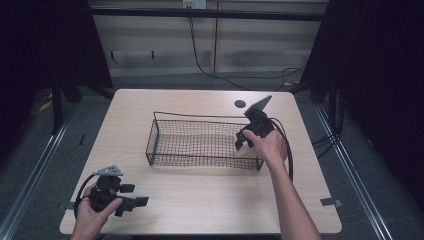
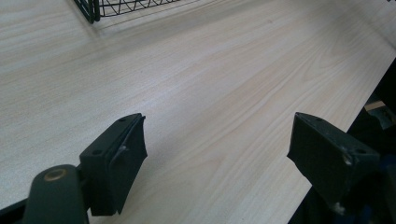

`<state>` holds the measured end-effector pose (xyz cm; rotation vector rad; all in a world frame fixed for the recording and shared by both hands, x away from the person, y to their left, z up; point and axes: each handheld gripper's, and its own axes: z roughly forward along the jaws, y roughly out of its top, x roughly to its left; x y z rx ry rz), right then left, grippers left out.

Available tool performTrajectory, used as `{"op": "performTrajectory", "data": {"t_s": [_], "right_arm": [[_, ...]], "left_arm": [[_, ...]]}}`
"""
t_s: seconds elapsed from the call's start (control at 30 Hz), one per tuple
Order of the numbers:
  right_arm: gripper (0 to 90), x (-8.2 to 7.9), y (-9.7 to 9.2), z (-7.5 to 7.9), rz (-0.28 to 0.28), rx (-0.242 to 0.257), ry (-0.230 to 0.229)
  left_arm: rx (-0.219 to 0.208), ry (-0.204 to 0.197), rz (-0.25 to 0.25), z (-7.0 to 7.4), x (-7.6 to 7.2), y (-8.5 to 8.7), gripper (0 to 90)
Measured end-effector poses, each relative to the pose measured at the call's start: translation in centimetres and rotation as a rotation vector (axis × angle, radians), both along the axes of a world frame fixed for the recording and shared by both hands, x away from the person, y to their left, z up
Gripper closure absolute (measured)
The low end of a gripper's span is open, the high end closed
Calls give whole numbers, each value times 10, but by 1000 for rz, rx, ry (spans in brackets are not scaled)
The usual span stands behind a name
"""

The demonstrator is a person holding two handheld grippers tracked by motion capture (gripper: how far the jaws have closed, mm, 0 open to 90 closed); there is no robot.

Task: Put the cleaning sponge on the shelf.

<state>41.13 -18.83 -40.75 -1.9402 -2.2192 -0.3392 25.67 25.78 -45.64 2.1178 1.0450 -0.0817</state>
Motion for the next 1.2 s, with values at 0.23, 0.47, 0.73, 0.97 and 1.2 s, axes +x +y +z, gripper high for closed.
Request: {"op": "performTrajectory", "data": {"t_s": [0.23,0.47,0.73,0.97,1.2], "right_arm": [[268,0,0,-4,-5,-21,8],[268,-1,0,-11,-11,-28,15],[268,-2,3,-15,-19,-47,9],[267,0,8,-19,-26,-71,25],[266,1,11,-25,-24,-100,21]], "left_arm": [[-1,0,0,0,0,0,186],[1,-1,3,0,0,0,186],[3,2,1,0,0,1,186],[1,1,0,0,0,1,186],[1,1,1,0,0,1,186]]}}
